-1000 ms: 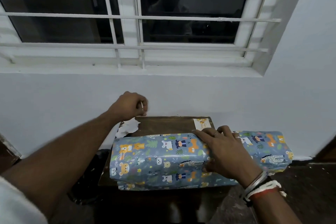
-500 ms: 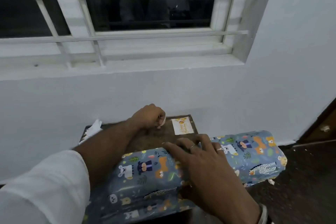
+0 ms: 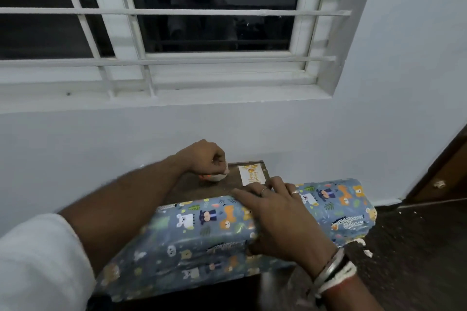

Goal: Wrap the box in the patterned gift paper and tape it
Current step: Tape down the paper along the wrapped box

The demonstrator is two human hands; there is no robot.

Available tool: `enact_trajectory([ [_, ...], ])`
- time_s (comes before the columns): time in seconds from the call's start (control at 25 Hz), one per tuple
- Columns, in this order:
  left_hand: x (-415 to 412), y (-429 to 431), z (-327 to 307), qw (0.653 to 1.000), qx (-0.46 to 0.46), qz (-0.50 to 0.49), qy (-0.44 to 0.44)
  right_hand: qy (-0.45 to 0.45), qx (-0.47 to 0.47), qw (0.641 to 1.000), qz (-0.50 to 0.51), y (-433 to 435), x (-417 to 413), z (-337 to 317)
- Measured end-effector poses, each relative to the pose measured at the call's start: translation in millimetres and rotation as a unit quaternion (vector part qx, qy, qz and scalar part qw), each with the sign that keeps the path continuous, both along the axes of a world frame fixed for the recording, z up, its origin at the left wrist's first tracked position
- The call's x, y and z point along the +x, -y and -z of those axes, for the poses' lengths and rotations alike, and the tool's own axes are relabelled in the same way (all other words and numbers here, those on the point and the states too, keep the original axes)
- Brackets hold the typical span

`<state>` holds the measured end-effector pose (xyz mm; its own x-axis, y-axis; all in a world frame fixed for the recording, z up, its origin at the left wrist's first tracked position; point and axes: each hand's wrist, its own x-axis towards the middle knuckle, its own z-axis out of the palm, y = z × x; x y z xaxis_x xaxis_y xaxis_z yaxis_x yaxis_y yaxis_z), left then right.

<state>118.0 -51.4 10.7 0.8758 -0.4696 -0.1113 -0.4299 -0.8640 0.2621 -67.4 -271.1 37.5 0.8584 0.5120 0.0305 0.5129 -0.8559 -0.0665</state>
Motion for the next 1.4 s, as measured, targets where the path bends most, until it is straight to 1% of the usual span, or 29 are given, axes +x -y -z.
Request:
enact_trajectory([
  [0.08,-34,-7,-29,0.998,-0.051,-0.008,-0.02,-0.015,-0.005,1.0,-0.012,1,6,-2],
  [0.24,-111,-29,-79,0.992,-0.106,-0.012,-0.07,-0.11,0.054,0.992,-0.037,-2,33,-13],
  [0.28,-126,-38,-85,0.991,-0.114,-0.011,-0.075,-0.138,0.075,0.986,-0.053,-7,41,-19],
  [0.36,-148,-55,-86,0.992,-0.117,-0.005,-0.053,-0.207,0.109,0.969,-0.082,-18,56,-33],
  [0.48,-155,-79,-66,0.995,-0.097,-0.013,-0.01,-0.325,0.065,0.938,-0.098,-39,85,-41],
  [0.56,-150,-88,-45,0.996,-0.082,-0.014,0.009,-0.388,0.021,0.918,-0.084,-49,111,-20],
  [0.64,-142,-95,-17,0.996,-0.078,-0.011,0.032,-0.407,-0.007,0.91,-0.08,-54,136,13],
  [0.72,-130,-100,16,0.995,-0.081,-0.022,0.046,-0.435,0.002,0.897,-0.073,-58,157,39],
  [0.84,-117,-105,50,0.99,-0.096,-0.076,0.067,-0.48,0.024,0.875,-0.055,-63,178,50],
  [0.92,-116,-106,61,0.985,-0.101,-0.099,0.095,-0.475,0.019,0.877,-0.062,-69,187,51],
  [0.96,-115,-105,67,0.984,-0.095,-0.109,0.104,-0.46,0.01,0.886,-0.064,-72,189,52],
  [1.04,-115,-103,77,0.983,-0.068,-0.134,0.108,-0.409,-0.019,0.91,-0.059,-74,187,54],
  [1.08,-117,-102,83,0.982,-0.058,-0.145,0.106,-0.379,-0.016,0.924,-0.055,-73,182,55],
  [1.12,-119,-102,88,0.98,-0.06,-0.153,0.11,-0.342,0.008,0.938,-0.058,-70,173,56],
  [1.2,-123,-103,91,0.977,-0.079,-0.16,0.119,-0.247,0.07,0.963,-0.077,-64,146,62],
  [1.28,-128,-103,87,0.98,-0.077,-0.152,0.101,-0.174,0.068,0.98,-0.071,-65,105,75],
  [1.36,-136,-102,79,0.987,-0.046,-0.14,0.068,-0.155,0.049,0.986,-0.025,-70,58,91],
  [1.4,-142,-101,75,0.989,-0.023,-0.134,0.057,-0.145,0.059,0.988,-0.001,-72,41,96],
])
